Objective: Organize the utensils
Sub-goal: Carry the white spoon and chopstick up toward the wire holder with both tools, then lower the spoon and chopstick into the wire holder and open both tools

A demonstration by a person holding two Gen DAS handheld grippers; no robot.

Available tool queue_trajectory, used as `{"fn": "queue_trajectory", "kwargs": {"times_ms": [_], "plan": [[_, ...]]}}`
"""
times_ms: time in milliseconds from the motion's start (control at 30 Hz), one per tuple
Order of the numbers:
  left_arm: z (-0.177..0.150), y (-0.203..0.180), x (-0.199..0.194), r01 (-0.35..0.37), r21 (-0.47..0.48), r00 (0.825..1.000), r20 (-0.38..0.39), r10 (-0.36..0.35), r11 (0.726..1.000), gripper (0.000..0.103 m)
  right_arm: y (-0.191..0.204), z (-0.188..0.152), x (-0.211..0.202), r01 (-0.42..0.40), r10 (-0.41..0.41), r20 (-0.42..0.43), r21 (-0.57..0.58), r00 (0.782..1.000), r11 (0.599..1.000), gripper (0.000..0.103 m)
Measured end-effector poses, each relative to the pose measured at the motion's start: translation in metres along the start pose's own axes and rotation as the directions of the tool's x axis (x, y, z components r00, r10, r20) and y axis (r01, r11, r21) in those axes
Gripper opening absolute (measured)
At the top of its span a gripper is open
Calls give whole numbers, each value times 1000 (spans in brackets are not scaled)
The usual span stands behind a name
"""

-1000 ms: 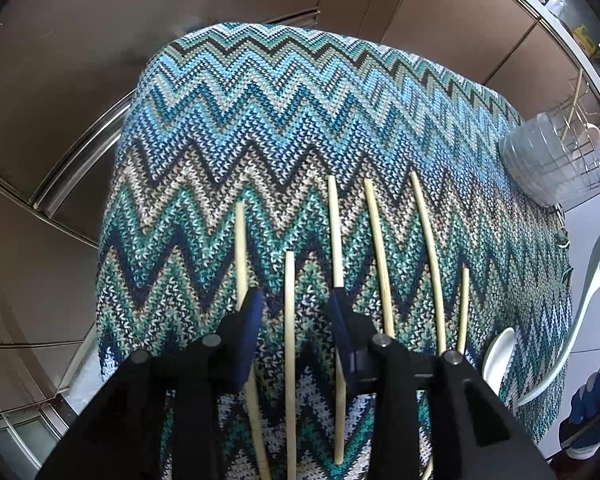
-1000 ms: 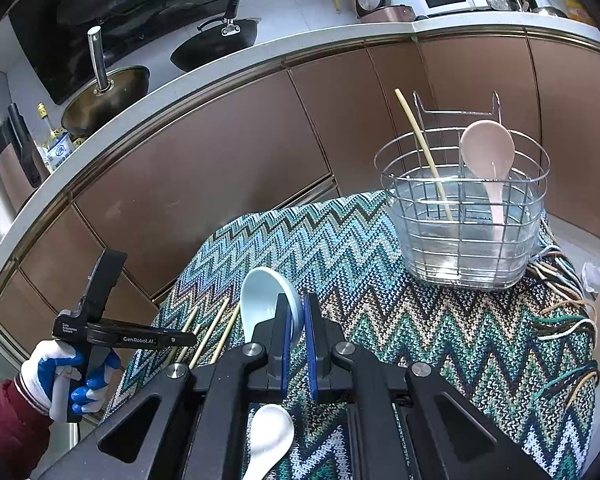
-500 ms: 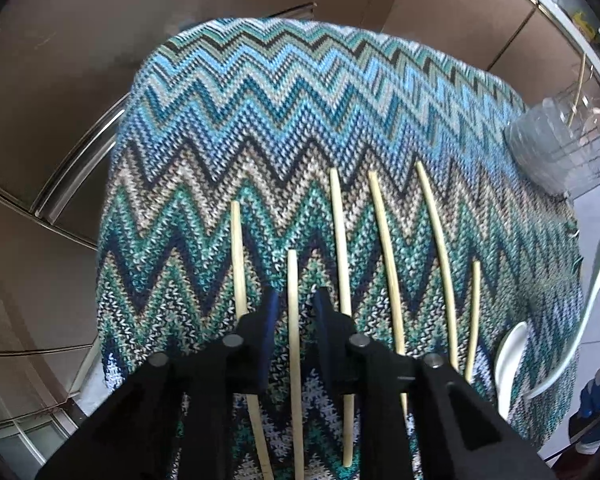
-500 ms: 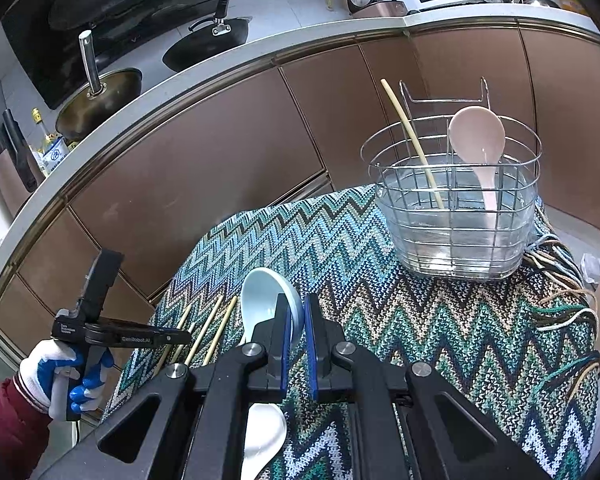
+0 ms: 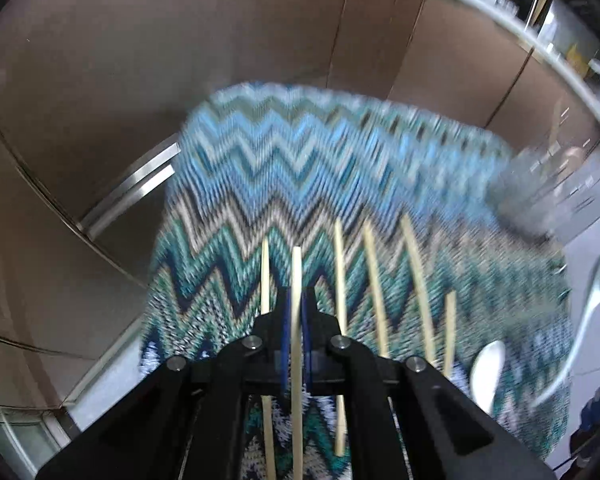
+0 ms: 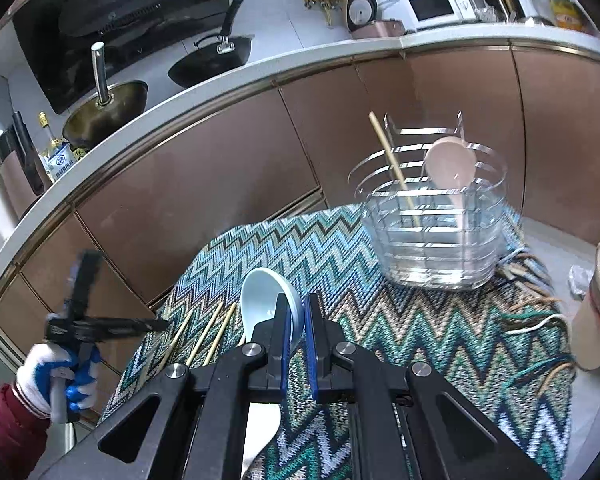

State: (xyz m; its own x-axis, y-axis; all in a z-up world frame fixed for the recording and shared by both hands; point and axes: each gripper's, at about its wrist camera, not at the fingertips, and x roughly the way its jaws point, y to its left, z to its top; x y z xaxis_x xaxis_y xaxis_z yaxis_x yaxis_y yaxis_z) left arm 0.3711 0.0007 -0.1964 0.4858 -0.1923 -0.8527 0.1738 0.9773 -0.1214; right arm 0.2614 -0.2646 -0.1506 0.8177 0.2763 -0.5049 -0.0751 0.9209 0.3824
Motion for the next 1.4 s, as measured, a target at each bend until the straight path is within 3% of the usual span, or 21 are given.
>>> {"fn": "queue_trajectory", "kwargs": {"times_ms": [133, 233, 333, 433, 467, 500, 533, 567, 600, 633, 700, 800, 933, 1100, 1267, 1300, 1333, 1400], "plan": [[11, -17, -54, 59, -6, 987, 152, -57, 998, 4, -2, 9, -21, 54, -52, 59, -30, 997, 998, 7], [33, -40, -88, 134, 12, 956, 261, -132, 991, 4, -10, 24, -40, 114, -108, 127, -41, 986, 993, 7], [58, -74, -110, 229, 30, 906, 359, -224, 973, 4, -18, 45, -56, 190, -176, 210, -48, 962, 981, 7], [89, -113, -130, 306, 61, 835, 461, -299, 950, 4, -25, 70, -66, 279, -248, 293, -67, 923, 958, 7], [99, -130, -137, 324, 76, 803, 505, -317, 943, 4, -27, 78, -67, 306, -269, 317, -74, 910, 949, 7], [105, -138, -141, 337, 84, 783, 528, -329, 938, 4, -29, 87, -68, 339, -293, 346, -81, 892, 937, 7], [115, -157, -146, 358, 99, 744, 570, -348, 928, 4, -31, 93, -66, 362, -309, 365, -86, 879, 928, 7], [121, -166, -147, 368, 104, 725, 590, -355, 924, 4, -33, 98, -66, 385, -325, 383, -90, 865, 918, 7], [130, -182, -148, 390, 112, 690, 622, -370, 914, 4, -37, 105, -63, 416, -347, 405, -93, 846, 905, 7], [137, -193, -146, 404, 116, 667, 641, -379, 907, 4, -40, 109, -59, 434, -361, 416, -92, 835, 896, 7], [146, -211, -140, 418, 121, 637, 667, -385, 900, 4, -48, 116, -49, 471, -391, 435, -90, 811, 877, 7], [151, -239, -122, 383, 125, 601, 718, -350, 915, 4, -60, 118, -30, 510, -423, 441, -94, 791, 855, 7], [151, -264, -78, 295, 114, 602, 749, -277, 949, 4, -75, 110, -2, 548, -453, 442, -108, 774, 829, 7], [139, -278, -22, 187, 96, 638, 745, -195, 978, 5, -85, 90, 20, 574, -474, 449, -112, 758, 811, 8], [127, -280, 10, 140, 106, 684, 709, -173, 984, 6, -93, 70, 38, 538, -450, 414, -122, 791, 834, 13], [124, -276, 12, 139, 111, 688, 704, -176, 984, 9, -93, 68, 40, 527, -441, 408, -124, 799, 841, 14], [123, -274, 12, 146, 118, 695, 694, -186, 982, 20, -93, 67, 40, 522, -438, 406, -122, 802, 844, 19], [118, -268, 6, 153, 121, 691, 696, -193, 981, 34, -91, 66, 35, 511, -427, 411, -118, 806, 851, 28]]}}
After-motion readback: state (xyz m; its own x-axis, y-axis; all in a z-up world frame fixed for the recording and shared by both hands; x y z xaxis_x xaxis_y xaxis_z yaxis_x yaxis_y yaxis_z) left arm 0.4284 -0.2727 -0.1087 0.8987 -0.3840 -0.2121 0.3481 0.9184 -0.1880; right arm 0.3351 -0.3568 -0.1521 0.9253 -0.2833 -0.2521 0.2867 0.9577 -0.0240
